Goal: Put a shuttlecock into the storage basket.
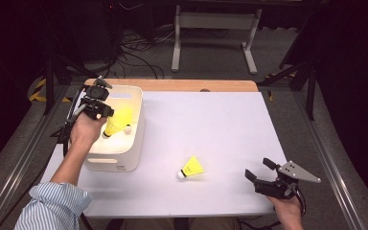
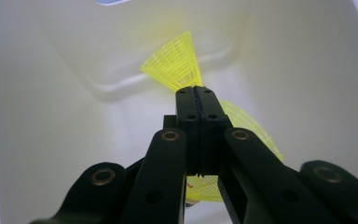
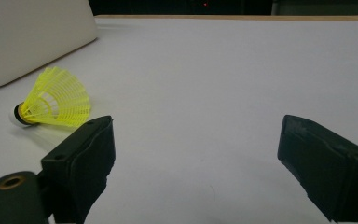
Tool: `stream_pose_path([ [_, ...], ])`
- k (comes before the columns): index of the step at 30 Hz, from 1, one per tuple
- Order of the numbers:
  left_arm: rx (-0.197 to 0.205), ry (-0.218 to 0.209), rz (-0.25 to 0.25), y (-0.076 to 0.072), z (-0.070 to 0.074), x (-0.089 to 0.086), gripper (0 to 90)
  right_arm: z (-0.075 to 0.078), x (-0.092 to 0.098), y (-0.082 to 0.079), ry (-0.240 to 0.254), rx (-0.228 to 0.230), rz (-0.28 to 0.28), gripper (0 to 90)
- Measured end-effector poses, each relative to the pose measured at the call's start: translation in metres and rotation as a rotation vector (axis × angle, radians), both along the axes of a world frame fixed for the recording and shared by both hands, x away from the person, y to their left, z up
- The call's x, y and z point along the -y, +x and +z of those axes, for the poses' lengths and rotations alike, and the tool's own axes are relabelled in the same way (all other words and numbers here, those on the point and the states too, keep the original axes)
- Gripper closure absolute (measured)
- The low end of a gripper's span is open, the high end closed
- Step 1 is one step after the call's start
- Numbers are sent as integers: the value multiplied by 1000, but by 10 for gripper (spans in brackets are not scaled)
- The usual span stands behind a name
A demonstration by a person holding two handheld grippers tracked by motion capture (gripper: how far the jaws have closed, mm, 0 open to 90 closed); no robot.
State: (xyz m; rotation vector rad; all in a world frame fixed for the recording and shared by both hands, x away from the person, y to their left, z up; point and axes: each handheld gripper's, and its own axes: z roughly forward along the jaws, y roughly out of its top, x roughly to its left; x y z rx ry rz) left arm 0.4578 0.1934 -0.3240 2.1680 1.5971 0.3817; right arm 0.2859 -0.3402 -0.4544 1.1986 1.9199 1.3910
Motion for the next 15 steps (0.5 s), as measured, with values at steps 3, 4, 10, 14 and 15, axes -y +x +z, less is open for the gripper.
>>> stream_pose_path([
  [3, -5, 3, 3, 2, -2, -1, 900, 0, 0, 0, 1, 0, -1, 119],
  [4, -8, 2, 6, 2, -3, -1, 900, 0, 0, 0, 2, 0, -1, 119],
  [10, -21, 1, 19, 5, -9, -4, 900, 0, 0, 0, 2, 0, 0, 119],
  [14, -24, 0, 23, 6, -11, -5, 900, 0, 0, 0, 1, 0, 0, 119],
  [15, -25, 2, 24, 7, -12, -6, 900, 0, 0, 0, 1, 0, 0, 119],
])
